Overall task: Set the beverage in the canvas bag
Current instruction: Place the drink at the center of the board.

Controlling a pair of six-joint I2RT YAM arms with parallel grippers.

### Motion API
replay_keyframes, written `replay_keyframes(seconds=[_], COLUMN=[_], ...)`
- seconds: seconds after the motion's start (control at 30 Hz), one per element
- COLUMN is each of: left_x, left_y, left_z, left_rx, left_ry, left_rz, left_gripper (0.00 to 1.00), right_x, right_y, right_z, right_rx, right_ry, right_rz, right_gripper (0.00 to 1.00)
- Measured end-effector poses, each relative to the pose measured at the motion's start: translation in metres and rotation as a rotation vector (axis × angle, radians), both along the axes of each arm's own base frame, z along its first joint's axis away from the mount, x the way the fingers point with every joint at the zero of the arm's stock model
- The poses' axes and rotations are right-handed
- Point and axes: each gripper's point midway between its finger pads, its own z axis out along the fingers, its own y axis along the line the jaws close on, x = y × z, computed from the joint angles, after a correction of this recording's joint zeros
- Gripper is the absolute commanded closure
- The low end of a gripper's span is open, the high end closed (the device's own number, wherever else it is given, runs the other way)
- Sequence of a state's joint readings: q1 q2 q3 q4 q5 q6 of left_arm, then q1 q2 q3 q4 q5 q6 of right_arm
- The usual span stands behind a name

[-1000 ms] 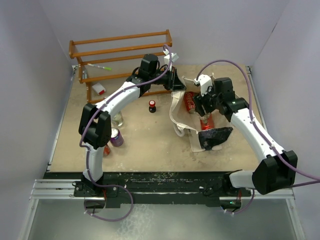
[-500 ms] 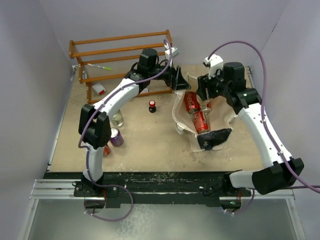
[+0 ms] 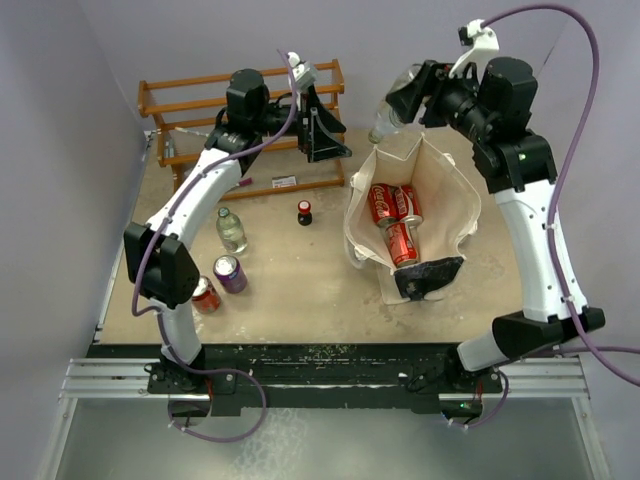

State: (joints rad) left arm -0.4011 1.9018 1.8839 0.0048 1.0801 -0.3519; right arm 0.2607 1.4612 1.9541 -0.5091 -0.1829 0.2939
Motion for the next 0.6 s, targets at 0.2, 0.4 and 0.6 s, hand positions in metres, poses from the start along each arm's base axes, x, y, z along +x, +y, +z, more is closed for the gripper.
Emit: replay_keyframes(seconds=[0.2,0.4,0.6], left_x=[-0.025,-0.024,-0.012], left_y=[-0.003,-0.006,-0.005], left_z=[0.022,0.012,0.008], left_rx=[-0.002,0.033,0.051], left_ry=[-0.110,-0.082,-0.072], left_rz=[-0.064,-0.040,0.034], left_gripper=[0.01,0.12,0.12], right_x=[0.020,0.036,0.039], right_y=[0.023,0.037,0.041], right_z=[0.013,-0.003,-0.005], right_rx=[0.158,0.213,0.241], right_ry=[0.033,0.094,0.112], right_rz=[0.039,0.053,0.055], right_gripper=[1.00,1.00,1.00])
